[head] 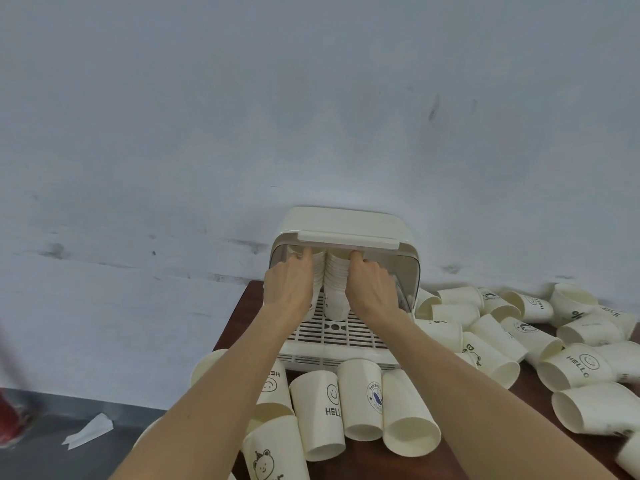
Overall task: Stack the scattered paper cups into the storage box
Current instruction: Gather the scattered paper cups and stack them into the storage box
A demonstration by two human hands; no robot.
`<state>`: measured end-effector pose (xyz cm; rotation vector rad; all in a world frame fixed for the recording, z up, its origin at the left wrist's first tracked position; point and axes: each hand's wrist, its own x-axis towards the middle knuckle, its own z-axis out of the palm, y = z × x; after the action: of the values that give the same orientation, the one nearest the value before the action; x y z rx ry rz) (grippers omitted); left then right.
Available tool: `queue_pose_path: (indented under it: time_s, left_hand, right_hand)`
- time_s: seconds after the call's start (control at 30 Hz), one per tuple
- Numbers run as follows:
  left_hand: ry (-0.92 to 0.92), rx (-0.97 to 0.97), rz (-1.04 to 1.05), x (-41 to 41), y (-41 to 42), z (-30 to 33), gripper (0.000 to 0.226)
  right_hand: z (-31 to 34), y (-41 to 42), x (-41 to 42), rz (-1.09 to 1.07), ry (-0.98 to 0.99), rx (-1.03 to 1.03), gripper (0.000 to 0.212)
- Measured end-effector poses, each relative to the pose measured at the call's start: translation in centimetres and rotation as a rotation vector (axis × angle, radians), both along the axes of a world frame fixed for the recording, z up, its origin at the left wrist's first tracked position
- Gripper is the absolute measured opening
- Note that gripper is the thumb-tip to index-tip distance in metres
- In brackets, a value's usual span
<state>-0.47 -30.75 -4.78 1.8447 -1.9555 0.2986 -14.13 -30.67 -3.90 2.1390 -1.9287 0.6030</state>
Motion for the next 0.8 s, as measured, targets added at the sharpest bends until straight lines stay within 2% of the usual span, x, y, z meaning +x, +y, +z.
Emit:
queue_pose_path:
  time_s: [0.2, 0.3, 0.43, 0.5, 0.63, 0.8]
  left_hand:
    - [0.008, 0.024, 0.003, 0.0, 0.0, -0.2, 0.05]
    - [0.025, 0.042, 0.001, 0.1, 0.2, -0.4, 0.062]
    - [0.035, 0.055, -0.014, 0.3, 2.0, -0.4, 0.081]
    - [0.019, 0.076, -0.025, 0.2, 3.5, 0.0, 0.071]
    - [-0.035, 0.095, -0.09, -0.1, 8.1, 1.4, 0.035]
    - [0.019, 0.113, -0.174, -0.6, 14.3, 3.8, 0.03]
  right_hand:
    - [0.1, 0.5, 0.1, 0.026, -0.042, -0.004, 0.046]
    - [0.1, 1.4, 0.3, 0.051, -0.057, -0.007, 0.054]
    - [0.7, 3.9, 0.3, 0.102, -0.059, 0.012, 0.05]
    - [1.1, 5.5, 0.0, 0.122, -0.069, 0.022, 0.047]
    - [2.1, 9.3, -1.2, 0.17, -0.11, 0.033, 0.047]
    - [3.4, 15.3, -3.3, 0.187, -0.196, -0.001, 0.036]
